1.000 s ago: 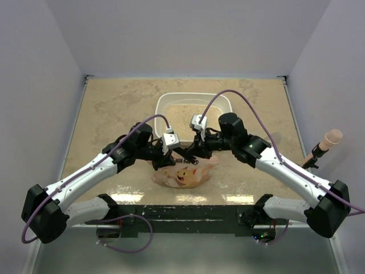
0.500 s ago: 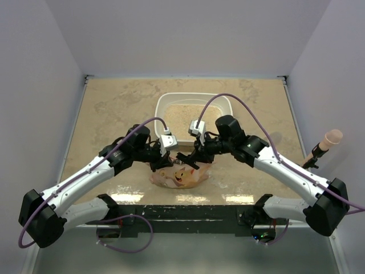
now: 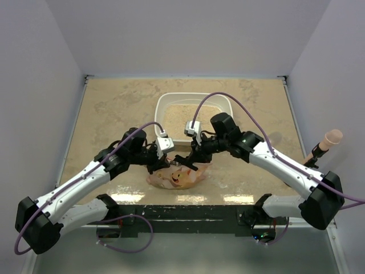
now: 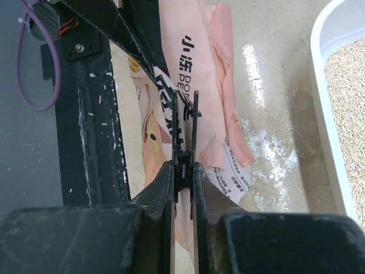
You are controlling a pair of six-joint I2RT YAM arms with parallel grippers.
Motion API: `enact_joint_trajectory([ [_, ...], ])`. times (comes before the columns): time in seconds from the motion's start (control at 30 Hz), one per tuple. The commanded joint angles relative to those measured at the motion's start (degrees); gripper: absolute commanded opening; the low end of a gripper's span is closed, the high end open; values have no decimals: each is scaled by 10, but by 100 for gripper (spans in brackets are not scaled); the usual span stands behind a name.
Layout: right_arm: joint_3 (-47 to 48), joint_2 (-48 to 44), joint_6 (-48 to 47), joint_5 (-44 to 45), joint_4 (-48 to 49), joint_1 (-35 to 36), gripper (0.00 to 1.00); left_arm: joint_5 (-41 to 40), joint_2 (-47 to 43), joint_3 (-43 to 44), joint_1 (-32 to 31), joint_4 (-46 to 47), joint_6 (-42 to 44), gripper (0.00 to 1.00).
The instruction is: Fill the litter box with clean litter
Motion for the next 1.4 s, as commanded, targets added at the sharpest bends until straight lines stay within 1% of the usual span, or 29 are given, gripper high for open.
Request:
enact_joint_trajectory([
  [0.0,0,12,-23,-8,-66,0,0,-22,-46,16,5,71,9,0],
  [0.2,0,-7,-30,-18,-69,1,0,-46,-62,12,4,69,10,0],
  [0.3,1,5,-35,-12,-73,3,0,-59,-69,12,5,66,12,0],
  [0.5,4,34,-43,-4,-79,32,0,-73,-73,14,4,66,16,0],
  [0.7,5,37,-54,-6,-85,49,0,-84,-73,14,4,66,17,0],
  [1.03,9,85,-46,75,-85,70,0,-86,-73,14,4,64,17,0],
  [1.37,8,78,-26,90,-76,70,0,-82,-70,14,5,66,15,0],
])
